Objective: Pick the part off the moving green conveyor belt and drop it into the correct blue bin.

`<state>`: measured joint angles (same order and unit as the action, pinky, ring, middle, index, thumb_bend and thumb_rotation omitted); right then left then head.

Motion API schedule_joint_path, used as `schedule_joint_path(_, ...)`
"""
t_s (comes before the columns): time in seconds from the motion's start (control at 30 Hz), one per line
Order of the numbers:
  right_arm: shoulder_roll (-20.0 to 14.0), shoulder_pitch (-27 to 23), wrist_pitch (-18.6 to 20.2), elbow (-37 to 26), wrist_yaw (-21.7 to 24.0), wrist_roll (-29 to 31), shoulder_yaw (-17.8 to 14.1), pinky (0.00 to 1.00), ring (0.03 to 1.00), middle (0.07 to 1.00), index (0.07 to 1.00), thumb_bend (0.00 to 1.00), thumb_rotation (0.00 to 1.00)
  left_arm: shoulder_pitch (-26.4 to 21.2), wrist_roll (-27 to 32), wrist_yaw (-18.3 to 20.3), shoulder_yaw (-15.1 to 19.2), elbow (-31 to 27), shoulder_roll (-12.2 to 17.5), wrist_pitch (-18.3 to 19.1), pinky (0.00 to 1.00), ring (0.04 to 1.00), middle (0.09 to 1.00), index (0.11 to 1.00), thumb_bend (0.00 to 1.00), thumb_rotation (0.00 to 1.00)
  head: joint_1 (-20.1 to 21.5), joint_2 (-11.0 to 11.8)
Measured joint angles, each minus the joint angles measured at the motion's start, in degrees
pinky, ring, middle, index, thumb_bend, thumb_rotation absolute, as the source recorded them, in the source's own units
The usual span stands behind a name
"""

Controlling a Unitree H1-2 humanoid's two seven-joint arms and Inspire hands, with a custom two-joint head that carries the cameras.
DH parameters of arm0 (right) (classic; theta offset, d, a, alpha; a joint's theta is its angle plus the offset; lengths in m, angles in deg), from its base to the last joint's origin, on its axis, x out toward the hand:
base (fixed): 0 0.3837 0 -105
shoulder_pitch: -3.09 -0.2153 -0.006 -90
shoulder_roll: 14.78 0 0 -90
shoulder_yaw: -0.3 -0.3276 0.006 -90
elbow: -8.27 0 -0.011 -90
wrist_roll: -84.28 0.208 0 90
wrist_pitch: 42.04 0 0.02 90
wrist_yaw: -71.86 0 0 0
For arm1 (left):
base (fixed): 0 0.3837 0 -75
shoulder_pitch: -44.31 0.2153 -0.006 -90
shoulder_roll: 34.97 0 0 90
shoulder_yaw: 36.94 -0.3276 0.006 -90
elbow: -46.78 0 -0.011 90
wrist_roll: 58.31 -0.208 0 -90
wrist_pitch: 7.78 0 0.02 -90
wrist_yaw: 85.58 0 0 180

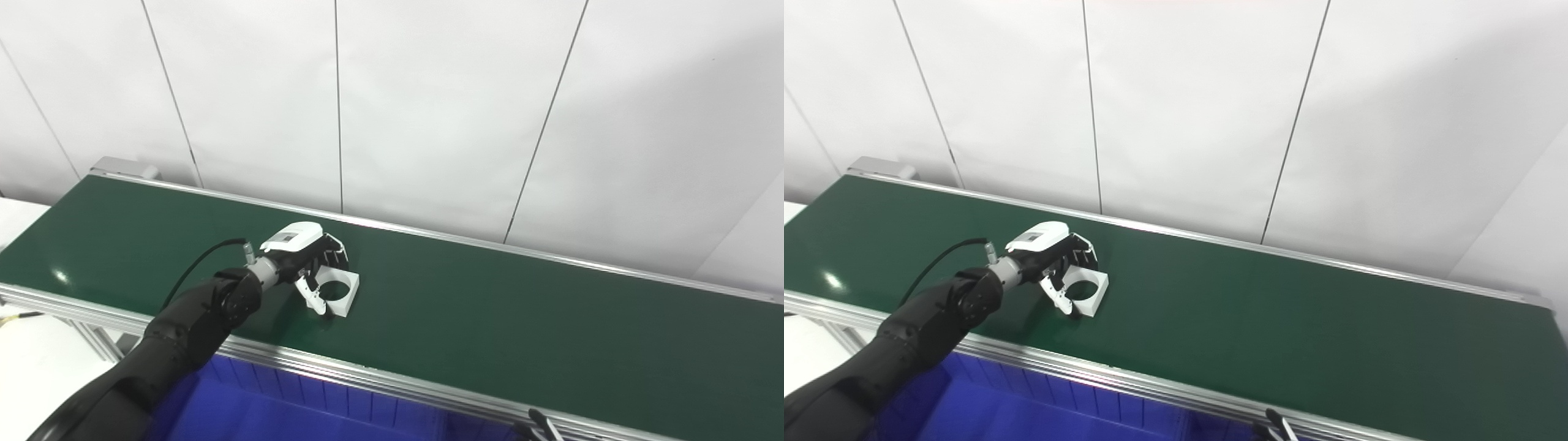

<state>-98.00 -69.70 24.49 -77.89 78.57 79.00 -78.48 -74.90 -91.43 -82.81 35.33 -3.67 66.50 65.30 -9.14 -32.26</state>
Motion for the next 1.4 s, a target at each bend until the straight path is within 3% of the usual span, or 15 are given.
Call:
schedule_joint_path(0.13, 0.49, 0.05, 0.00, -0.58, -0.04, -0.26, 0.02, 0.71, 0.811, 0.852, 0.937, 0.93, 0.30, 3.05, 5.01, 0.99, 4.57, -6.96, 0.95, 0.12, 0.46, 0.440, 0.495, 0.491, 0.50, 0.00, 2.55, -1.32)
schedule_joint_path(0.2, 0.72, 0.08, 0.00, -1.59, -0.10, -0.56, 0.10, 0.72, 0.814, 0.855, 0.938, 0.92, 0.30, 4.77, 7.43, 1.75, 6.90, -11.40, 1.97, -0.25, 0.44, 0.438, 0.490, 0.496, 0.50, 0.00, 7.02, -3.42)
schedule_joint_path(0.33, 1.75, 0.49, 0.05, -3.10, -0.34, -1.99, 0.37, 0.74, 0.826, 0.864, 0.941, 0.91, 0.33, 7.83, 12.12, 1.76, 10.75, -17.29, 3.80, -5.52, 0.43, 0.436, 0.489, 0.497, 0.50, 0.00, 12.28, -5.70)
schedule_joint_path(0.43, 2.75, 1.01, 0.10, -4.40, -0.88, -3.46, 0.67, 0.74, 0.826, 0.865, 0.938, 0.92, 0.35, 10.02, 17.51, 1.78, 11.85, -19.82, 4.86, -7.93, 0.42, 0.432, 0.491, 0.513, 0.50, 0.00, 14.15, -6.59)
schedule_joint_path(0.57, 4.24, 1.17, 0.33, -4.44, -1.58, -5.40, 0.69, 0.74, 0.828, 0.865, 0.939, 0.92, 0.36, 12.70, 22.70, 2.01, 12.65, -23.12, 5.02, -8.25, 0.42, 0.425, 0.484, 0.527, 0.50, 0.00, 18.79, -9.66)
schedule_joint_path(0.73, 6.39, 1.10, 1.16, -4.83, -3.12, -7.36, 0.67, 0.73, 0.823, 0.858, 0.936, 0.92, 0.37, 16.26, 27.58, 2.99, 12.99, -26.46, 4.66, -8.56, 0.40, 0.418, 0.488, 0.529, 0.50, 0.00, 21.01, -11.07)
schedule_joint_path(0.87, 7.21, 0.89, 1.17, -4.98, -3.88, -8.52, 0.64, 0.73, 0.816, 0.850, 0.933, 0.92, 0.37, 18.85, 27.47, 2.74, 11.29, -26.73, 4.08, -8.58, 0.40, 0.417, 0.488, 0.533, 0.50, 0.00, 22.24, -12.48)
schedule_joint_path(1.07, 7.81, 0.99, 2.03, -6.16, -5.03, -9.94, 0.57, 0.73, 0.813, 0.843, 0.935, 0.90, 0.37, 24.27, 25.07, 0.55, 4.89, -26.74, 2.41, -8.58, 0.39, 0.413, 0.486, 0.535, 0.50, 0.00, 23.29, -14.14)
schedule_joint_path(1.3, 8.12, 1.26, 4.63, -8.33, -5.34, -11.31, 0.30, 0.73, 0.810, 0.845, 0.934, 0.89, 0.35, 29.03, 18.93, -1.87, -2.24, -26.82, 0.26, -8.58, 0.39, 0.403, 0.476, 0.544, 0.49, 0.00, 22.15, -14.85)
schedule_joint_path(1.4, 8.05, 1.45, 4.79, -8.37, -5.33, -11.17, 0.24, 0.73, 0.807, 0.842, 0.934, 0.88, 0.35, 29.85, 16.55, -1.47, -3.23, -27.12, 0.08, -8.58, 0.43, 0.426, 0.491, 0.528, 0.50, 0.00, 21.80, -15.03)
